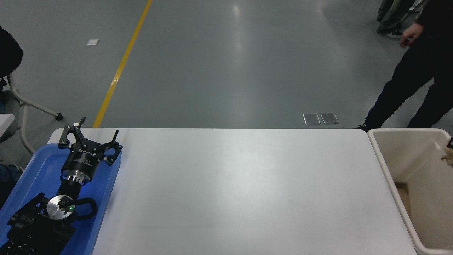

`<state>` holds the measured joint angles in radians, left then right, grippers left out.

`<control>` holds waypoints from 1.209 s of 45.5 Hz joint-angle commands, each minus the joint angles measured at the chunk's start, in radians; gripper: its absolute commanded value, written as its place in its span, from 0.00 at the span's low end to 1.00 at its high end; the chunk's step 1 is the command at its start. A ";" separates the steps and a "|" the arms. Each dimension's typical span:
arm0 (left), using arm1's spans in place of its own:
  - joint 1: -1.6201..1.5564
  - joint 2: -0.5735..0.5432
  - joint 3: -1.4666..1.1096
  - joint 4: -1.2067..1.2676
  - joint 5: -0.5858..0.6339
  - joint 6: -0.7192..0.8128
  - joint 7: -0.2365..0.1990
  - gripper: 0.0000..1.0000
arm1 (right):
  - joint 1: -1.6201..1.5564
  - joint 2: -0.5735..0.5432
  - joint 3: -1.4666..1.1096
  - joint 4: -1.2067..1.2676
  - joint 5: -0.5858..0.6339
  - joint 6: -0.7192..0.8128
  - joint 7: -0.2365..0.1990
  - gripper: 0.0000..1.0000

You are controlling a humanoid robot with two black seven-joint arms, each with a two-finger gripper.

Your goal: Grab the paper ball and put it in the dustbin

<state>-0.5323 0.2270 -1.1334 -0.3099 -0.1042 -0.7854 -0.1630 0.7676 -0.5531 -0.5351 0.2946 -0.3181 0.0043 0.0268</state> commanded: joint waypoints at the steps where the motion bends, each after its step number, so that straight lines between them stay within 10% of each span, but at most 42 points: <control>1: 0.000 -0.001 0.000 0.000 0.000 0.000 0.000 0.99 | -0.111 0.093 0.050 -0.061 0.079 -0.043 -0.013 0.00; 12: 0.000 0.000 0.000 0.000 0.000 0.000 -0.001 0.99 | -0.111 0.093 0.050 -0.066 0.077 -0.046 -0.013 0.00; 13: 0.000 0.000 0.000 0.000 0.000 0.000 -0.001 0.99 | -0.111 0.090 0.050 -0.066 0.079 -0.046 -0.011 0.18; 15: 0.000 0.000 0.000 0.000 0.000 0.000 -0.001 0.99 | -0.107 0.088 0.052 -0.068 0.080 -0.046 -0.011 1.00; 39: -0.002 0.000 0.001 0.000 0.000 0.000 0.000 0.99 | 0.018 0.027 -0.041 0.000 0.036 -0.024 -0.005 1.00; 55: -0.002 0.000 0.001 0.000 0.000 0.000 0.002 0.99 | 0.833 -0.168 -0.578 0.909 -0.061 0.066 -0.002 1.00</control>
<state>-0.5336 0.2270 -1.1322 -0.3098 -0.1043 -0.7854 -0.1624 1.1074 -0.6362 -0.8231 0.6822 -0.3405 -0.0103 0.0235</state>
